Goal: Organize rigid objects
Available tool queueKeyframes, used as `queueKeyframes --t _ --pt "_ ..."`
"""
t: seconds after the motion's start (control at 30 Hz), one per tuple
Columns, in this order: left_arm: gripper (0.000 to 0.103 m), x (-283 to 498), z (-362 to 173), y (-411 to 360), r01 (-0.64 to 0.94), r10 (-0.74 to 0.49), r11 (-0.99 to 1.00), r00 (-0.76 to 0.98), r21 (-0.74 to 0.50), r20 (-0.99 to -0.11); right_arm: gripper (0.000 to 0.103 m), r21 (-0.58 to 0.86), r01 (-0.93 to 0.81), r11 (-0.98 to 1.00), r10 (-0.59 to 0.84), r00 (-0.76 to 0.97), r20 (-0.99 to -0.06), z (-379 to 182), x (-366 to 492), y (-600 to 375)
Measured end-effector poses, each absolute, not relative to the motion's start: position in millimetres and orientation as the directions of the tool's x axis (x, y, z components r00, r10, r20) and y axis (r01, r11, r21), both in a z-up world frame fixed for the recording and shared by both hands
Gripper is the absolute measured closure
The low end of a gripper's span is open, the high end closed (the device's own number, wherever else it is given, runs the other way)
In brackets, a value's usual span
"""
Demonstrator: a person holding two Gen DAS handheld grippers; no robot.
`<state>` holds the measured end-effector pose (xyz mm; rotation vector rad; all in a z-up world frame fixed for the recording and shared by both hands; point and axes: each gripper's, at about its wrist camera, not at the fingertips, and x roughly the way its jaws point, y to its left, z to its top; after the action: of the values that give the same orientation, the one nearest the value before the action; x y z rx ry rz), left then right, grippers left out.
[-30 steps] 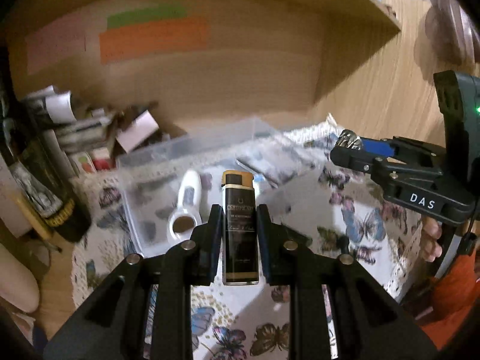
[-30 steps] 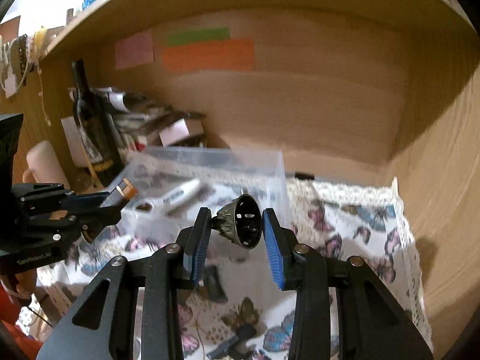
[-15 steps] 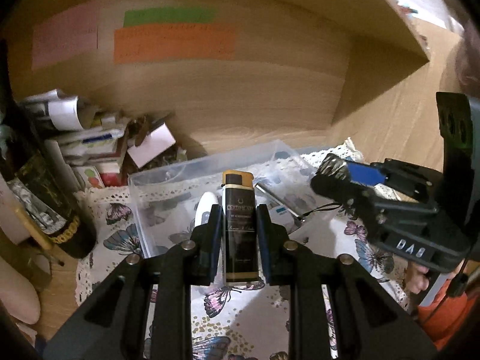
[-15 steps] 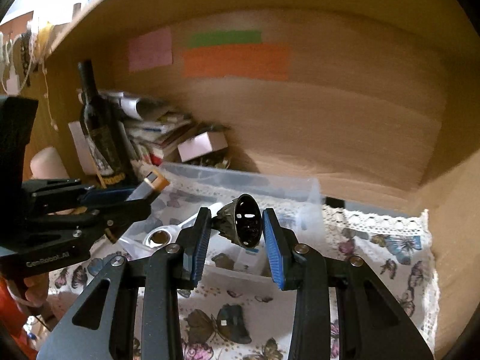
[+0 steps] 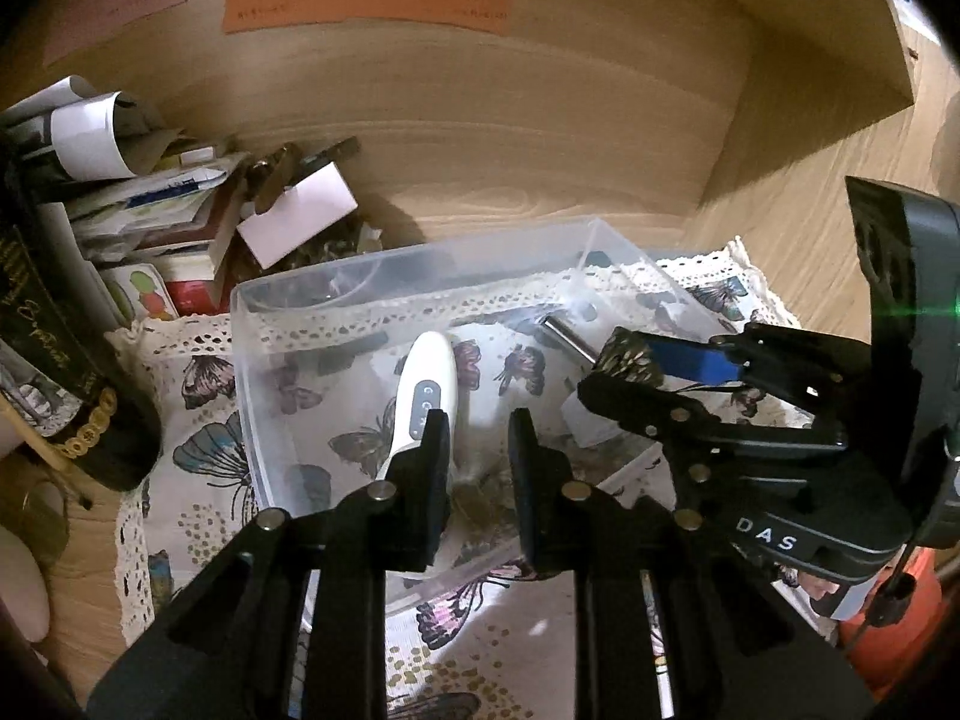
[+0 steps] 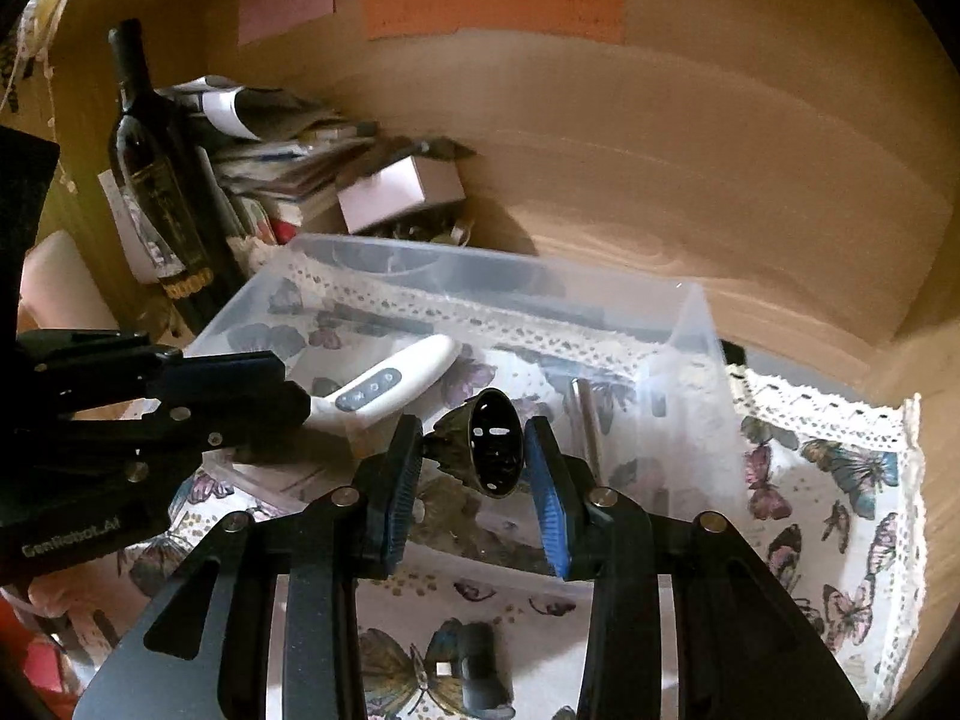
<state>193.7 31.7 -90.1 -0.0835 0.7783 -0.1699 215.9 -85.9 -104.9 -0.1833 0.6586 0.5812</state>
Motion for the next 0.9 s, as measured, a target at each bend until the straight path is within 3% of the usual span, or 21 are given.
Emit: queueKeyframes --t 0.33,0.5,0.9 --pt "0.083 183.0 -75.3 28.6 0.128 -0.181 0.984 0.726 -0.128 -0.664 0.071 0.015 -0.556 0.831 0.456 0.667 -0.59 -91.3 204.5 -91.9" --pt "0.063 168.6 -63.1 27.5 0.134 -0.181 0.983 0.75 -0.122 -0.636 0.07 0.001 -0.537 0.843 0.451 0.706 -0.546 -75.9 186.4 -106.2" --pt "0.033 122.3 -47.7 13.8 0.17 -0.175 0.983 0.802 -0.062 -0.572 0.055 -0.026 -0.437 0.899 0.367 0.784 -0.501 -67.4 133.3 -158.3"
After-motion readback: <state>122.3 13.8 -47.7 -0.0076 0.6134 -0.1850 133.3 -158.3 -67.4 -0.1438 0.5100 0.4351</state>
